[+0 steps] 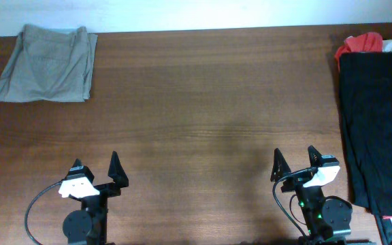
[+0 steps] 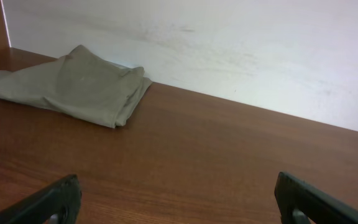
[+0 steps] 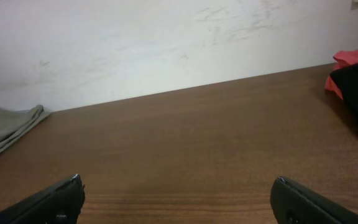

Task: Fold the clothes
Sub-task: 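Raise the right gripper and move it toward the black trousers pile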

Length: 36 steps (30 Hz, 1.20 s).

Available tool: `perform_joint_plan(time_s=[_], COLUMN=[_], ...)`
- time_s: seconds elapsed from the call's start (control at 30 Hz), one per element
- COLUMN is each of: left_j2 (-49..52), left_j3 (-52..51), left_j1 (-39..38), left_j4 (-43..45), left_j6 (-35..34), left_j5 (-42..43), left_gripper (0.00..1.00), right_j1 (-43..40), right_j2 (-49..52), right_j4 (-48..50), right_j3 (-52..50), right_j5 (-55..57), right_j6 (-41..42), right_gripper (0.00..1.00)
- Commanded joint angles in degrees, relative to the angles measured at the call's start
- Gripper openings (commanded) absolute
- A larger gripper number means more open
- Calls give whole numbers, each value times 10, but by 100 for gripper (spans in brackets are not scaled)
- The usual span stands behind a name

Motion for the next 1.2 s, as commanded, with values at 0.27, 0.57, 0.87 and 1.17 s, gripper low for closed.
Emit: perform_joint_plan(time_s=[0.27, 0.57, 0.87, 1.17], left_j2=[-3, -3, -3, -3], left_j3=[-4, -4, -3, -4], left_j1=[3, 3, 3, 3], left_j4=[-1, -1, -1, -1], left_j6=[9, 9, 9, 9], left_j5=[-2, -2, -2, -2], left_gripper=[99, 99, 99, 99], right_j1=[-3, -3, -3, -3], right_j2=[-4, -4, -4, 11], right_j4=[6, 24, 82, 107], right_j3=[-3, -3, 1, 94], right_j5=[-109, -183, -195, -117], right_j6=[55, 234, 223, 123], right_gripper=[99, 99, 98, 98])
